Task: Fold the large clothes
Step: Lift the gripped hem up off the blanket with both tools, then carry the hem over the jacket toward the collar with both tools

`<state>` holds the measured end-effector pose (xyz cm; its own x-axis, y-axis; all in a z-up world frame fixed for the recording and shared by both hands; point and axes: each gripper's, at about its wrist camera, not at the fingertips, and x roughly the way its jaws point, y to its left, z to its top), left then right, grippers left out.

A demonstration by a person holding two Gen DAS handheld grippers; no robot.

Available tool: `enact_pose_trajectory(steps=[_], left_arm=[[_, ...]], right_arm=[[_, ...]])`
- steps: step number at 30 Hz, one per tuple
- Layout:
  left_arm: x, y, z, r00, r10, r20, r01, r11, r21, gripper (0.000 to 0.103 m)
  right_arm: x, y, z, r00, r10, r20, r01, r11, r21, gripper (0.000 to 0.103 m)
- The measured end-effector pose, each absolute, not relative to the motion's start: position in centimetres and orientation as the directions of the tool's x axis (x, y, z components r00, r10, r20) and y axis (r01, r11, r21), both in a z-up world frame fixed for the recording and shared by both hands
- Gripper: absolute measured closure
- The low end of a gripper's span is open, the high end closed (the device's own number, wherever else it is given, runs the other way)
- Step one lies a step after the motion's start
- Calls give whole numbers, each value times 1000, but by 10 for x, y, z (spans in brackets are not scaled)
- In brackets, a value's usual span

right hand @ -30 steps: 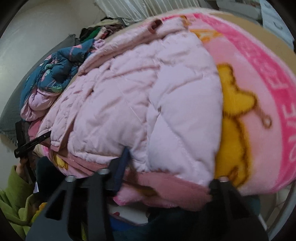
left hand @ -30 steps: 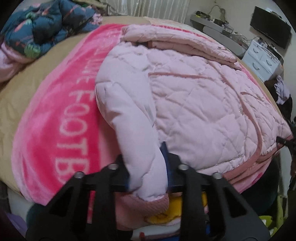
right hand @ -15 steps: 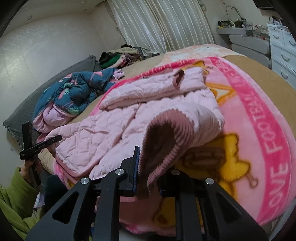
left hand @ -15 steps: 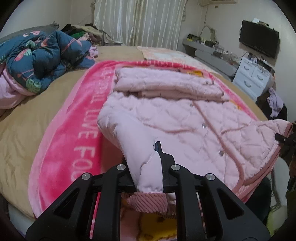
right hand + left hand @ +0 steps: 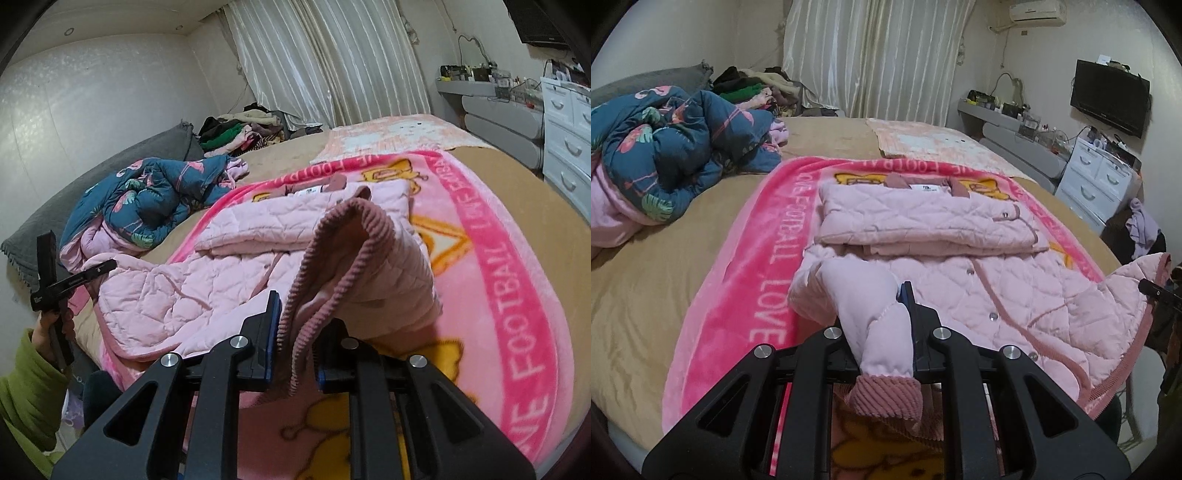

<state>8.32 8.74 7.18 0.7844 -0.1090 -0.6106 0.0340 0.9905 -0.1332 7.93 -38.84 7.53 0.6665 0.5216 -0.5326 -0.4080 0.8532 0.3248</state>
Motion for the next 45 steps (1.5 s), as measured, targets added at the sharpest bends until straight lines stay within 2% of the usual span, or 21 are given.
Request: enact_pose_trajectory(steps=[15, 26, 32, 45], left_arm=[[130, 100, 100, 819, -85, -567, -10, 987, -162, 95], [170, 112, 124, 834, -70, -548, -51, 978, -203, 95], [188, 116, 136, 843, -98, -528, -38, 970, -241, 95], [235, 129, 140, 821, -76, -565, -73, 969, -237, 95]], right_arm=[[142, -396, 107, 709, 491, -506, -345, 867, 358, 89], [184, -390, 147, 756, 480, -445, -350, 871, 344, 89], [203, -391, 161, 770, 462, -440, -322, 877, 357, 89], [250, -377, 177, 796, 441, -415, -305, 884, 355, 89]])
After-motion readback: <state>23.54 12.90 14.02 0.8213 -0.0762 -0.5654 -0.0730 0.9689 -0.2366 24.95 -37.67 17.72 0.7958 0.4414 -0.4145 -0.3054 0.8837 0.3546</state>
